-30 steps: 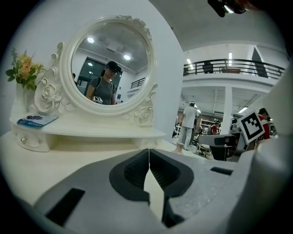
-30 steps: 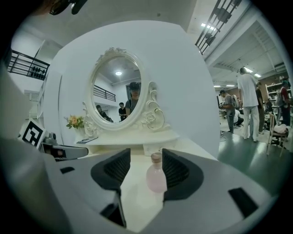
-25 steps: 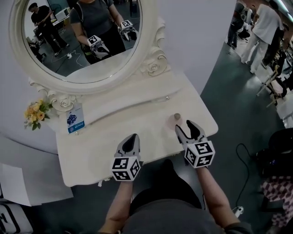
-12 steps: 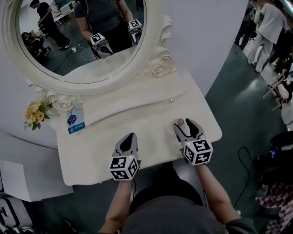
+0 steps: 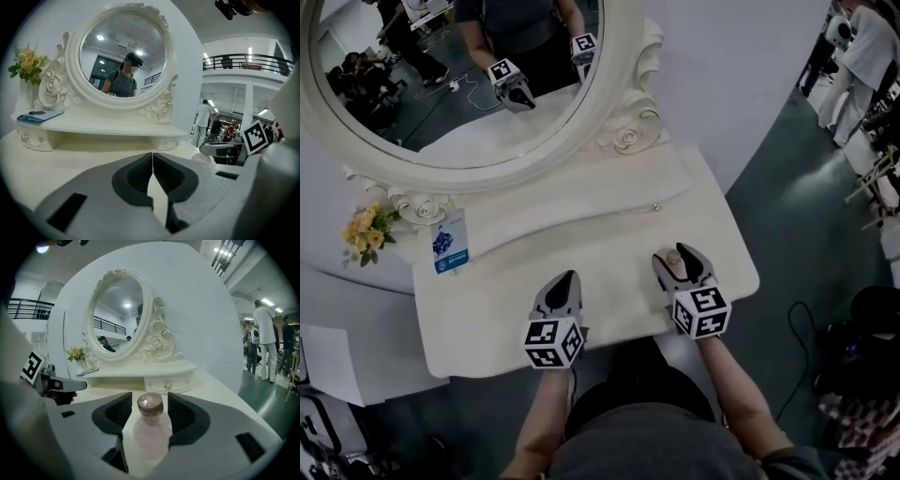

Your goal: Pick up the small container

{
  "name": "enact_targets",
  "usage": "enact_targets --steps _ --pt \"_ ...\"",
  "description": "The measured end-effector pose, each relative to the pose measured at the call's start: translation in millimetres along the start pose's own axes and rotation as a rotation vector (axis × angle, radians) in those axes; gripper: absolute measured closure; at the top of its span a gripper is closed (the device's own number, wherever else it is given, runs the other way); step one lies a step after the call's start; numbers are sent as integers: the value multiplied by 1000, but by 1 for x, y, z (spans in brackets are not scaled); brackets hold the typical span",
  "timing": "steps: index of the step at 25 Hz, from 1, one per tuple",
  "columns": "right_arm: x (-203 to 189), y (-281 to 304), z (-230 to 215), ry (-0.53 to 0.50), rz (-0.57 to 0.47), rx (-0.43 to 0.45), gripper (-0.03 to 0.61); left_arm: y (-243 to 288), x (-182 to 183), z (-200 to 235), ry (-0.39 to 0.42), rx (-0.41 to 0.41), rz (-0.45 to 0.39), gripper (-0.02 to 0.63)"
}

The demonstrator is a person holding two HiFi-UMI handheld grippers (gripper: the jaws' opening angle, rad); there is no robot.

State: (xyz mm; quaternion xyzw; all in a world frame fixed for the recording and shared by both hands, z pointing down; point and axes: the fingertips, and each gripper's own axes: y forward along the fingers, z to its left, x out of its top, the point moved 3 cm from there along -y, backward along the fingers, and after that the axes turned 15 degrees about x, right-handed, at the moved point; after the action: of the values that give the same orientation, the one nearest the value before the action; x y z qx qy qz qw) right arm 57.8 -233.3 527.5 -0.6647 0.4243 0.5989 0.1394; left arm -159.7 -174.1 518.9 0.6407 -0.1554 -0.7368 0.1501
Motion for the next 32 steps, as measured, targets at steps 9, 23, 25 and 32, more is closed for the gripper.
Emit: enact_targets --steps 9,23,25,32 --pt "-9 9 -4 -12 24 8 351 11 -6 2 -6 14 29 606" --pt "-11 9 -6 -69 10 -4 393 17 -12 -6 -8 22 52 606" --pt "-10 9 -5 -84 13 -4 400 18 -11 -7 -8 23 51 606" --pt "-9 10 -3 -121 14 -6 426 19 -11 -8 -14 29 49 606"
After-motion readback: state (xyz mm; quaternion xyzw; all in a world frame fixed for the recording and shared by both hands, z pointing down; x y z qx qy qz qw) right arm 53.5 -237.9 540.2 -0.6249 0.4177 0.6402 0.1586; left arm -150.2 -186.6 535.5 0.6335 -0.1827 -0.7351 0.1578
